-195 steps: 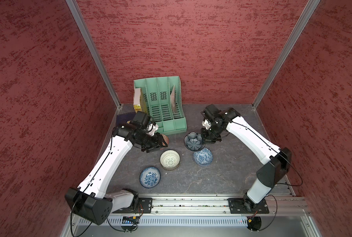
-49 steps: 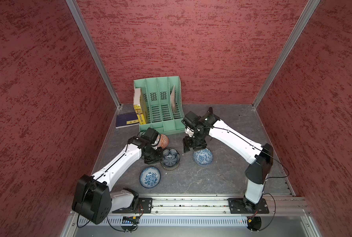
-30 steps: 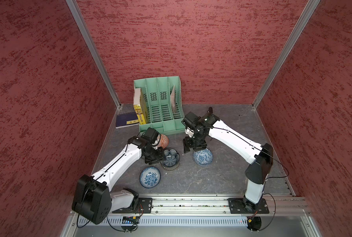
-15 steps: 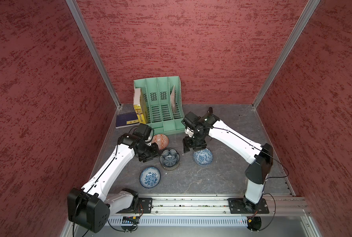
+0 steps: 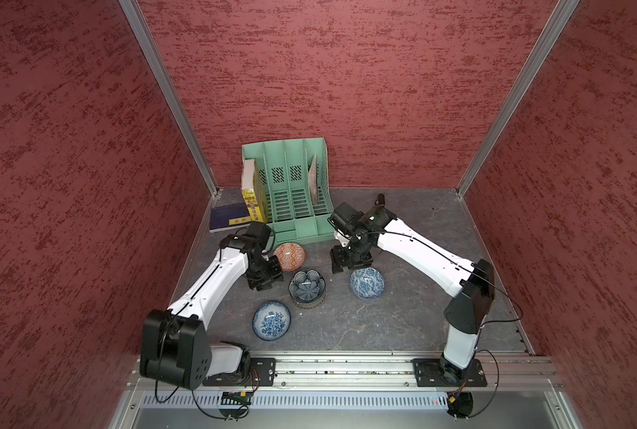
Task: Stack the bowls
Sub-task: Pick up the bowl from the center of the board.
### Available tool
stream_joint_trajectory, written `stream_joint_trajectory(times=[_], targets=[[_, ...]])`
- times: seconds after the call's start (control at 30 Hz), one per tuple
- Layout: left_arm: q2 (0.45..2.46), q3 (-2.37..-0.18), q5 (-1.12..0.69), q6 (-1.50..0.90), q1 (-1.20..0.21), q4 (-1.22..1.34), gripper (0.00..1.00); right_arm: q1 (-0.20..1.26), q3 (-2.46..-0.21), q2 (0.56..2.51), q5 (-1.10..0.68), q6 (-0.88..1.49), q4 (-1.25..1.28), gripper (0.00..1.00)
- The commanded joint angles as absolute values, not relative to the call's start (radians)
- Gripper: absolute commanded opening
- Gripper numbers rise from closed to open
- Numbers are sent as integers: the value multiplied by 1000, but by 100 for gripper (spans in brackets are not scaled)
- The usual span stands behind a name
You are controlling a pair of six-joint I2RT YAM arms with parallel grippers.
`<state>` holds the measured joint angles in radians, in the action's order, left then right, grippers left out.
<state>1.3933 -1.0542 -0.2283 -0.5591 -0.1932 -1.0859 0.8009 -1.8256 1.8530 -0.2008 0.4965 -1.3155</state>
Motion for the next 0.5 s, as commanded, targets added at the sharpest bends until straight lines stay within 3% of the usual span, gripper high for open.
stream_joint_trajectory(times=[0.0,0.2,0.47], targets=[[1481,-1120,-205,-526,-165,-1000,39,792,-1801,1807,-169,488,-1280,65],[1589,-1165,-180,-503,-111,-952,32,793,-1779,1793,-161,487,-1279,65],[1699,-1158,-198,-481,-71,-844,30,791,-1778,1792,-177,490,-1283,65]])
